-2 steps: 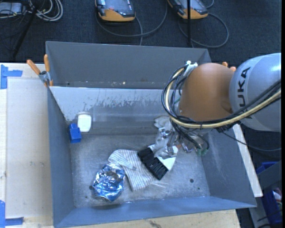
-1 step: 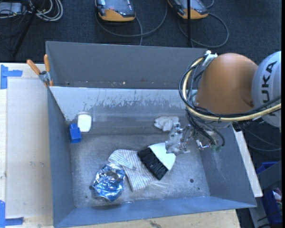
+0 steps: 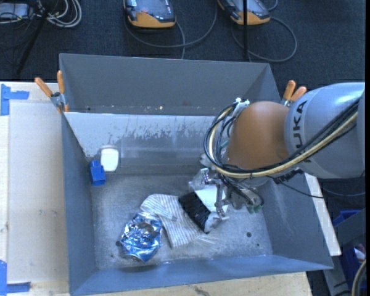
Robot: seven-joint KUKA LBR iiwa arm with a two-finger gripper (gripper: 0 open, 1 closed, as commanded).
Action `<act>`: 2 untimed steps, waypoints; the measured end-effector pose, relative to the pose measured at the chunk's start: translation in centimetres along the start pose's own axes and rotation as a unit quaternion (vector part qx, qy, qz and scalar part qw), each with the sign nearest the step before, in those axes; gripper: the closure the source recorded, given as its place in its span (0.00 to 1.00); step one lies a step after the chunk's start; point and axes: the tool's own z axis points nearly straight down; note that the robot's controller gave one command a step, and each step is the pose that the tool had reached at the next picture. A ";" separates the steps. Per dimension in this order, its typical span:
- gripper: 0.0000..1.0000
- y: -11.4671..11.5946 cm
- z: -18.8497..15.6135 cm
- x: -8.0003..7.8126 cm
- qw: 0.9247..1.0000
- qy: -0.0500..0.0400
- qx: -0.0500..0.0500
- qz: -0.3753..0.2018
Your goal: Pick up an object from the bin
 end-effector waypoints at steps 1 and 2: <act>1.00 0.3 1.2 -0.1 1.000 0.002 -0.001 -0.005; 1.00 0.3 1.2 -0.1 1.000 0.002 -0.001 -0.005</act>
Offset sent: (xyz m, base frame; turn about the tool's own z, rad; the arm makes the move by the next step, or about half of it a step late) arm 0.0000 0.0000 0.0000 0.0000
